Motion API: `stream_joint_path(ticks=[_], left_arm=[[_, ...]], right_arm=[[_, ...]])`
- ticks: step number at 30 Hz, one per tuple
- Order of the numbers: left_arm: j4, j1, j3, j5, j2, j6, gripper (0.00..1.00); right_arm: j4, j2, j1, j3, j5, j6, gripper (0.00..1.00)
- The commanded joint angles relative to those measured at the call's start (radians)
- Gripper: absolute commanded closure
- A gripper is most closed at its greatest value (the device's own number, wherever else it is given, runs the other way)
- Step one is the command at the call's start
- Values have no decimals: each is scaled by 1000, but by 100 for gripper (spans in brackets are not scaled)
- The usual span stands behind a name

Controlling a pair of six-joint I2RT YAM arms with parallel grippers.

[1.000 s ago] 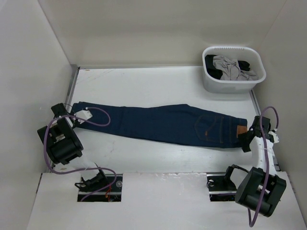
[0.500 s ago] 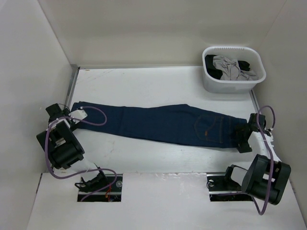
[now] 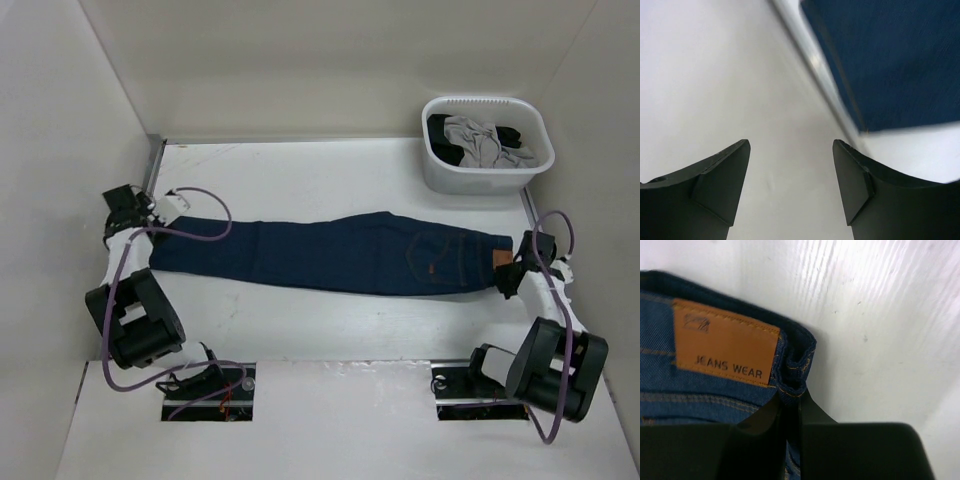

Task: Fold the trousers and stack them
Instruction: Fold the trousers

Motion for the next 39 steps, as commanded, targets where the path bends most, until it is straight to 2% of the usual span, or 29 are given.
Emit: stream_joint_path(ticks=[1, 4, 7, 9, 12, 15, 20, 24, 30, 36, 39], left_arm=[[-43, -140, 28, 9, 17, -117, 33], [12, -224, 42, -85, 142, -175, 33], [78, -253, 92, -232, 311, -223, 37], [112, -262, 111, -295, 369, -251, 37], [108, -294, 94, -297, 382, -260, 37], [108, -331, 45, -297, 368, -255, 36], [114, -351, -10, -305, 367, -271, 36], [109, -350, -15, -305, 367, -292, 36], [108, -322, -7, -309, 359, -304, 36], [106, -288, -3, -306, 362, -308, 35], [106, -281, -4, -301, 365, -308, 35]], right_arm=[[-41, -116, 6, 103, 160, -151, 100], [-72, -216, 5, 169, 241, -277, 100], [-73, -259, 9, 241, 258, -447, 100], [-69, -258, 43, 296, 258, -553, 100], [-69, -215, 191, 386, 223, -697, 100], [-69, -164, 478, 466, 257, -785, 100], [-67, 15, 924, 633, 398, -787, 100], [-46, 225, 1141, 816, 442, -790, 100], [-21, 500, 1301, 1008, 459, -663, 100], [-66, 626, 1353, 1020, 412, -465, 100], [-60, 649, 1364, 1020, 369, -417, 100]])
